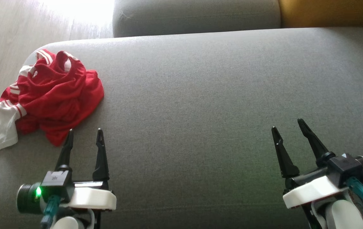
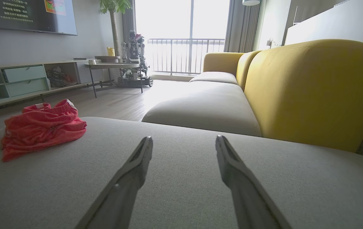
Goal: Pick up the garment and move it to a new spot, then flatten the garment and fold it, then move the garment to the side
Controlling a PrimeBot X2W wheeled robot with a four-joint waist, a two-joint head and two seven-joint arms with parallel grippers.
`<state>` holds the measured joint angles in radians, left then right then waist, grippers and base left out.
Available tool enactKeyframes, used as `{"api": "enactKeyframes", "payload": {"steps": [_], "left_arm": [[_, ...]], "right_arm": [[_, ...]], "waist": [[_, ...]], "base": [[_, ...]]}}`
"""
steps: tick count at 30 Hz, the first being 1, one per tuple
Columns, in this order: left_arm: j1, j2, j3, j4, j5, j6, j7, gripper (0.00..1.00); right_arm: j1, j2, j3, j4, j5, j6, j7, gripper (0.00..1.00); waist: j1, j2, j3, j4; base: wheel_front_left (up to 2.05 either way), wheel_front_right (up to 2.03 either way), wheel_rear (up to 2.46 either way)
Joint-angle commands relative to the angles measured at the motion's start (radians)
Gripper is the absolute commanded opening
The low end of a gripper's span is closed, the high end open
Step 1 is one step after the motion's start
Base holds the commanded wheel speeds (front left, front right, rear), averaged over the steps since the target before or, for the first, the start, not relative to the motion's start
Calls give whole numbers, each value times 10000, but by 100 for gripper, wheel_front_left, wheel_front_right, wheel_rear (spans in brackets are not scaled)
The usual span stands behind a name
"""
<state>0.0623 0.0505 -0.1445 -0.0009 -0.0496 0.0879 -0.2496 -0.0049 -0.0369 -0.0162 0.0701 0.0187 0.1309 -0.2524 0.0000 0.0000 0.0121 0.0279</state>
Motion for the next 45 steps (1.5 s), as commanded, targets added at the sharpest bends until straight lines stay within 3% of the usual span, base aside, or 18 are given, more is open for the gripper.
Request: {"api": "enactKeyframes", "payload": {"steps": [1,10,33,45], "left_arm": [[-285,5,352,-405,70,1,-122,100],[-291,0,248,-289,-20,-24,-122,100],[-34,-2,132,-286,-236,201,-122,100],[-382,-3,185,-570,-361,382,-122,100]], "right_arm": [[-218,-133,248,-390,-35,-2,-93,100],[-102,-133,300,-479,-104,-2,-93,100],[257,-133,652,-503,-47,-2,-93,100],[33,-133,796,-526,-228,-2,-93,100]], "waist": [[0,0,14,12],[0,0,6,434],[0,0,-129,3078],[0,0,571,3260]], "base": [[0,0,0],[0,0,0],[0,0,0],[0,0,0]]}}
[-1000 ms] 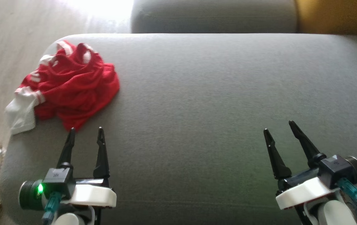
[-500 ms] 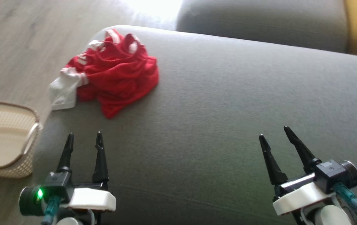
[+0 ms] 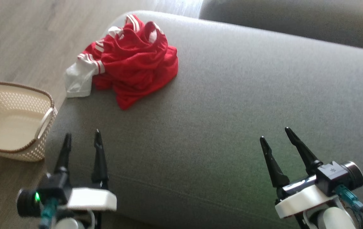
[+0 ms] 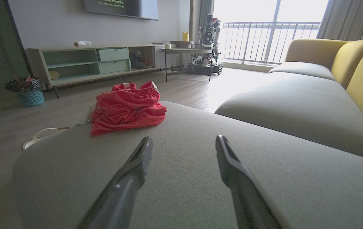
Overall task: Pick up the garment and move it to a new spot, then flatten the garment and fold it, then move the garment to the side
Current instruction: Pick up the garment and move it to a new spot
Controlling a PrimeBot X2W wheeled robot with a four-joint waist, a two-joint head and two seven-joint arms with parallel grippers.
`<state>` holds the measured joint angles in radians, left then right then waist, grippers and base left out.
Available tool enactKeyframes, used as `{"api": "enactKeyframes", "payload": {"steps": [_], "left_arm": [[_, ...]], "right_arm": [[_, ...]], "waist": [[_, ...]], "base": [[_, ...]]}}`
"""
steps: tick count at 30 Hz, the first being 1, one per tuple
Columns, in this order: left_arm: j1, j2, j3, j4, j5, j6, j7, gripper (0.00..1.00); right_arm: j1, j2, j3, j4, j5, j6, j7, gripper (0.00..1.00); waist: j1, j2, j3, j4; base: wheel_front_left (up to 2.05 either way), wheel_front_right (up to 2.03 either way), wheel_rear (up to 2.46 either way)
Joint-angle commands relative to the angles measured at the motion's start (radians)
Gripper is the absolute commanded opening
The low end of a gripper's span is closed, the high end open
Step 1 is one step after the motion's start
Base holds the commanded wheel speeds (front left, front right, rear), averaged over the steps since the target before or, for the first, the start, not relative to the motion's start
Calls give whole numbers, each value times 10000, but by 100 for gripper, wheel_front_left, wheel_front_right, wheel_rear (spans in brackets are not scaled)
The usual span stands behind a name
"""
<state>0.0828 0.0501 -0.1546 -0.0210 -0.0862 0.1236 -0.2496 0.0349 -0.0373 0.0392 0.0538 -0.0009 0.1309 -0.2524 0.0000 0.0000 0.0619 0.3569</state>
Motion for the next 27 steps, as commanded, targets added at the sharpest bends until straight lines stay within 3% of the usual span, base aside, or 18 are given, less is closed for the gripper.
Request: {"api": "enactKeyframes", "payload": {"steps": [1,10,18,27], "left_arm": [[-733,1,305,-423,-48,40,-122,100],[-3161,15,1052,337,-435,-649,-122,100],[-6353,781,1557,3318,-1258,-1805,364,100],[-9384,1503,1714,6353,-1662,-1969,1906,100]], "right_arm": [[-417,-129,255,-376,-66,-2,-93,100],[-831,-129,428,-395,-256,-2,-93,100],[-1168,-129,630,-355,-203,-2,-93,100],[-1440,-129,878,-294,-142,-2,-93,100]], "waist": [[0,0,197,-65],[0,0,1373,-617],[0,0,2248,-1131],[0,0,2971,-1592]], "base": [[0,0,0],[0,0,0],[0,0,0],[0,0,0]]}}
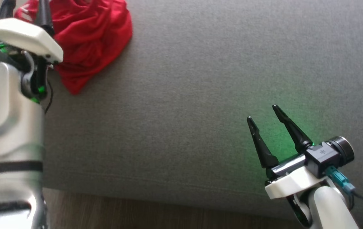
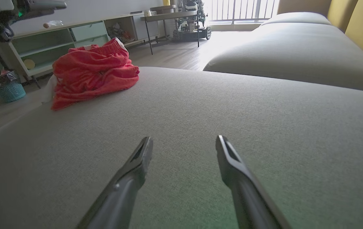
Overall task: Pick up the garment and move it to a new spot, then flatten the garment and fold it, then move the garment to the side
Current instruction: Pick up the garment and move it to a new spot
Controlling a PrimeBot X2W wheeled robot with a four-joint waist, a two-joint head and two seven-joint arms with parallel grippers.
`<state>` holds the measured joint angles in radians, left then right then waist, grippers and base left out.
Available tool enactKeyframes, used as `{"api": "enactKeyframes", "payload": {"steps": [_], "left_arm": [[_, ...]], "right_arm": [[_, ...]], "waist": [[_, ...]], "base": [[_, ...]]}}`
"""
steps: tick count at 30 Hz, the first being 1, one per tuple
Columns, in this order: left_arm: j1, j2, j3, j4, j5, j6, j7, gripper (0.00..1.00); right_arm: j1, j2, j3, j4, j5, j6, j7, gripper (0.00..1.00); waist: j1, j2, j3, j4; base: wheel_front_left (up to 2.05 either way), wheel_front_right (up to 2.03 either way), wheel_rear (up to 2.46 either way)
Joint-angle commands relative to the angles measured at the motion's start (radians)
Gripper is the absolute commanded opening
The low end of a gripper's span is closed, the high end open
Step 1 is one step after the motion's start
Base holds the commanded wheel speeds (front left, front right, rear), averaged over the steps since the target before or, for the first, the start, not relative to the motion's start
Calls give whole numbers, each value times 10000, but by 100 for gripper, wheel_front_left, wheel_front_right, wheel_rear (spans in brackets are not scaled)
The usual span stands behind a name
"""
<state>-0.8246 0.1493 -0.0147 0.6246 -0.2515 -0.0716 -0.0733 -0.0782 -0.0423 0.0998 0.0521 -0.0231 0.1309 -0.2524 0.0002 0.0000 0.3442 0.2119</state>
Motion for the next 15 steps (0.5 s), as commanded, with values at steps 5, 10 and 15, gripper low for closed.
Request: {"api": "enactKeyframes", "payload": {"steps": [5,10,15], "left_arm": [[-1268,837,1,1737,173,15,1569,100],[-1816,1049,-247,3272,245,-66,2606,100],[-2004,1102,-418,4025,249,-184,2810,100]], "right_arm": [[-412,-79,346,-215,132,-2,-93,100],[-470,-79,524,-29,295,-2,-93,100],[-541,-79,640,62,369,-2,-93,100]], "waist": [[-2,0,332,-319],[-2,0,417,-473],[-2,0,457,-592]], "base": [[0,0,0],[0,0,0],[0,0,0]]}}
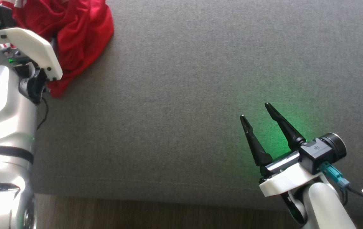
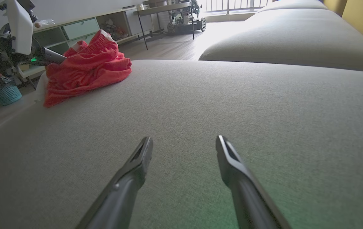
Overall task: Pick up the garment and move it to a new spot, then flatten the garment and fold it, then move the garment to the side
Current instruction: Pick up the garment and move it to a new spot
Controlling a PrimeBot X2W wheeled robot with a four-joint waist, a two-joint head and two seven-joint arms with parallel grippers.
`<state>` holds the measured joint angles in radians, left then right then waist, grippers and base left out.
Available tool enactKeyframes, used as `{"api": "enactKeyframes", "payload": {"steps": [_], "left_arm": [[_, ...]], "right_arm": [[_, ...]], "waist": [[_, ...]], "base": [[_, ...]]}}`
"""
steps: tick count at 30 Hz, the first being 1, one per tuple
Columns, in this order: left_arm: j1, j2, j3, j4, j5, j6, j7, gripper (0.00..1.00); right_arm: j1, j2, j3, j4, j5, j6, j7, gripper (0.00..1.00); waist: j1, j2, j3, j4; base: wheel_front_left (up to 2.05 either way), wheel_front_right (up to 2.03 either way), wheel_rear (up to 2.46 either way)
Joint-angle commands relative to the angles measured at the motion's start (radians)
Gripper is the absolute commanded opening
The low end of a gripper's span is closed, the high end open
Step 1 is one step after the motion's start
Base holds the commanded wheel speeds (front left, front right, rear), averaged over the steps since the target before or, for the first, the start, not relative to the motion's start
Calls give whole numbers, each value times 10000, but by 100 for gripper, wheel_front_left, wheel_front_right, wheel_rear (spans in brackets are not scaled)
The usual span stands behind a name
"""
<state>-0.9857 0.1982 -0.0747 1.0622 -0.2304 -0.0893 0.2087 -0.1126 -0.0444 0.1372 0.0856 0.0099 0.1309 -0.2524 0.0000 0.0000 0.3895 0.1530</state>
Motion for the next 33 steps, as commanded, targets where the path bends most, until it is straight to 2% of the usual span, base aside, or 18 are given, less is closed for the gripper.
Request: {"api": "enactKeyframes", "payload": {"steps": [1,9,10,11,12,18,25,33], "left_arm": [[-430,631,171,-225,26,-21,-82,100],[-775,696,217,612,-153,4,-669,100],[-878,692,192,744,-157,26,-873,97],[-926,696,176,798,-160,17,-999,43],[-969,703,154,846,-159,4,-1141,0],[-1154,722,11,930,-228,-199,-2252,0],[-1409,779,-327,581,-138,-324,-3754,0],[-1919,530,-930,-495,-292,-404,-4260,0]], "right_arm": [[-210,-58,284,-265,54,-2,-93,100],[-362,-58,284,-318,30,-2,-93,100],[-376,-58,266,-326,1,-2,-93,100],[-375,-58,251,-325,-12,-2,-93,100],[-375,-58,240,-320,-20,-2,-93,100],[-387,-58,216,-240,23,-2,-93,100],[-201,-58,278,-149,215,-2,-93,100],[31,-58,513,-90,687,-2,-93,100]], "waist": [[0,0,15,-30],[0,0,348,-265],[0,0,437,-295],[0,0,464,-306],[0,0,487,-317],[0,0,354,-343],[0,0,-385,-352],[0,0,-1386,-659]], "base": [[0,0,0],[0,0,0],[0,0,0],[0,0,0],[0,0,0],[0,0,0],[0,0,0],[0,0,0]]}}
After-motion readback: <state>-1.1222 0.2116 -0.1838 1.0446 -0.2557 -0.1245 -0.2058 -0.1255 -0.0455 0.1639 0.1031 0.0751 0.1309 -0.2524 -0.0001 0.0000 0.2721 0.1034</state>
